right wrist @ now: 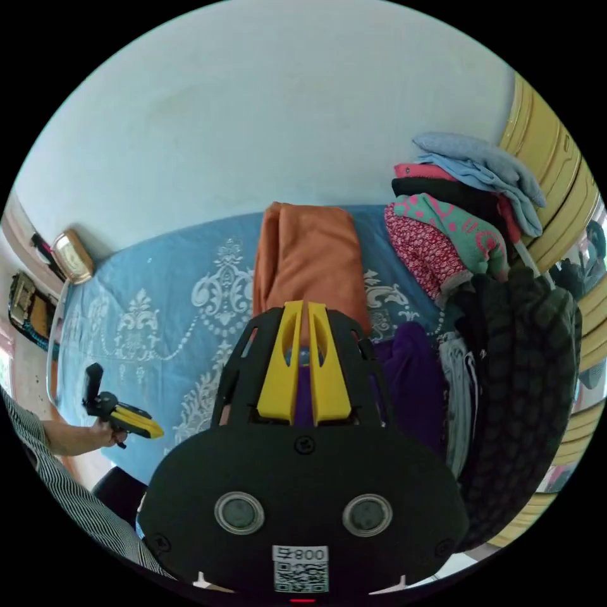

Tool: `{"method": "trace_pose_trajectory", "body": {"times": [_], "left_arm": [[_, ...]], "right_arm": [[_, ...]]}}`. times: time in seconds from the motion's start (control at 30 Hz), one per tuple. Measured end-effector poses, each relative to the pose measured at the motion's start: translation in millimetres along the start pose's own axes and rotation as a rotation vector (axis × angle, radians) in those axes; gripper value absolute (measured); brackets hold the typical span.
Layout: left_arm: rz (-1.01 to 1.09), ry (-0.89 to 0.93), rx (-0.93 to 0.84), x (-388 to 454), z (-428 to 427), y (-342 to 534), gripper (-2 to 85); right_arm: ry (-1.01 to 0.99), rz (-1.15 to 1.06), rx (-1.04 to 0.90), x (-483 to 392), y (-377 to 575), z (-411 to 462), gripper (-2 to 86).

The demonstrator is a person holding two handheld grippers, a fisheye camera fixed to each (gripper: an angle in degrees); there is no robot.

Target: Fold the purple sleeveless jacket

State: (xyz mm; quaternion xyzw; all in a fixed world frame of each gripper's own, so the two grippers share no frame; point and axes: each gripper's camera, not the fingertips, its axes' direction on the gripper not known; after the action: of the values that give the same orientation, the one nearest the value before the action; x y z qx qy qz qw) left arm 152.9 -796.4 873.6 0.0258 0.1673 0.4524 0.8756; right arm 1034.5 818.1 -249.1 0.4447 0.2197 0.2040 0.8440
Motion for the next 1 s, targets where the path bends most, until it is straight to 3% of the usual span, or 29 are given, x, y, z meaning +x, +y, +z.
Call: {"method": "trace_pose_trajectory", "body": {"times": [0.13, 0.23, 0.43, 0.63, 0.77, 1.0], "left_arm": [[0.02, 0.017, 0.056, 39, -26, 37, 2.0], [0.037, 0.028, 0.086, 71, -44, 66, 2.1], [0.031, 0.013, 0.14, 144, -80, 132, 2.1], [-0.041, 0.009, 0.196, 230, -121, 206, 1.7], [-0.115, 0.017, 0.229, 282, -149, 253, 1.7], [-0.197, 0.061, 0.252, 362, -187, 290, 1.6]], "right_arm": [[-0.026, -0.057, -0.036, -44, 56, -23, 7.9], [0.062, -0.133, -0.084, -83, 96, -29, 9.0], [0.399, -0.21, -0.138, -128, 150, -18, 9.1], [0.296, -0.075, -0.161, -128, 177, -30, 8.4], [0.175, -0.114, -0.11, -147, 205, -68, 9.5], [0.351, -0.204, -0.166, -179, 255, -62, 7.1]]}}
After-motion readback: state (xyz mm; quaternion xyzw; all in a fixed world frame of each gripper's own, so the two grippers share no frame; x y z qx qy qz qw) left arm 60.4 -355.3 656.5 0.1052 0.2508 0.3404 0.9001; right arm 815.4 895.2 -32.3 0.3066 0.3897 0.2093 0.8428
